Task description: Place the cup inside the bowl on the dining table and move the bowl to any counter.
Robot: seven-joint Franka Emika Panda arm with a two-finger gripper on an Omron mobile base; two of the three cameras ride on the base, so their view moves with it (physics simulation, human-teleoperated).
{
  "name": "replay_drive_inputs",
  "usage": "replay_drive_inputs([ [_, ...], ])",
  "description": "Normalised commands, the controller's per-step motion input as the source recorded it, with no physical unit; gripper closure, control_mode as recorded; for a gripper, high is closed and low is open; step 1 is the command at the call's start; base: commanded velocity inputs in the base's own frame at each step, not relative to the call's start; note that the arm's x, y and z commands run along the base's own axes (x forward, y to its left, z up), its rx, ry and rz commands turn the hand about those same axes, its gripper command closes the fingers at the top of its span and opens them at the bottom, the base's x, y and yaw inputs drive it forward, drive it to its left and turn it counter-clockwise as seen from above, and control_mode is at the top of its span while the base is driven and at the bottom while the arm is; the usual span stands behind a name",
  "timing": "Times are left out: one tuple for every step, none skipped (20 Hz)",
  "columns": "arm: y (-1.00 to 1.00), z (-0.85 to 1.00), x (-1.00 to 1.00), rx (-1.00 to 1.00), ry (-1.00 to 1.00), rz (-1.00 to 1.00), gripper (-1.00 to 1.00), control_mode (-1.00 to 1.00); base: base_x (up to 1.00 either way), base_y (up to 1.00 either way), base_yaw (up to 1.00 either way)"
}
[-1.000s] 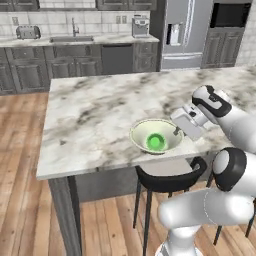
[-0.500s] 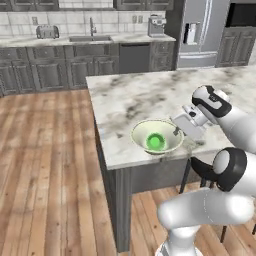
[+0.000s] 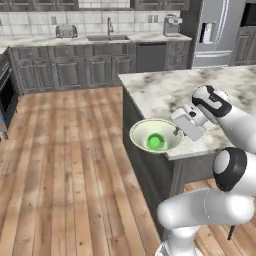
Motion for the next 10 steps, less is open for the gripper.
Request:
replay_drive_inputs([
  [0.0,0.0,0.0,0.0,0.0,0.0,1.0,1.0,-0.08,1.0,-0.02],
  [0.0,0.0,0.0,0.0,0.0,0.0,1.0,1.0,-0.09,1.0,-0.01],
  [0.0,0.0,0.0,0.0,0.0,0.0,1.0,1.0,-0.09,1.0,-0.01],
  [0.0,0.0,0.0,0.0,0.0,0.0,1.0,1.0,-0.09,0.99,-0.01],
  [0.0,0.0,0.0,0.0,0.0,0.0,1.0,1.0,-0.07,0.94,0.0],
  [0.0,0.0,0.0,0.0,0.0,0.0,1.0,1.0,-0.02,0.89,-0.04],
  [0.0,0.0,0.0,0.0,0.0,0.0,1.0,1.0,0.0,0.8,-0.05],
  [0.0,0.0,0.0,0.0,0.0,0.0,1.0,1.0,0.0,0.84,-0.05],
  [0.0,0.0,0.0,0.0,0.0,0.0,1.0,1.0,0.0,0.8,-0.05],
  [0.0,0.0,0.0,0.0,0.0,0.0,1.0,1.0,0.0,0.74,-0.04],
])
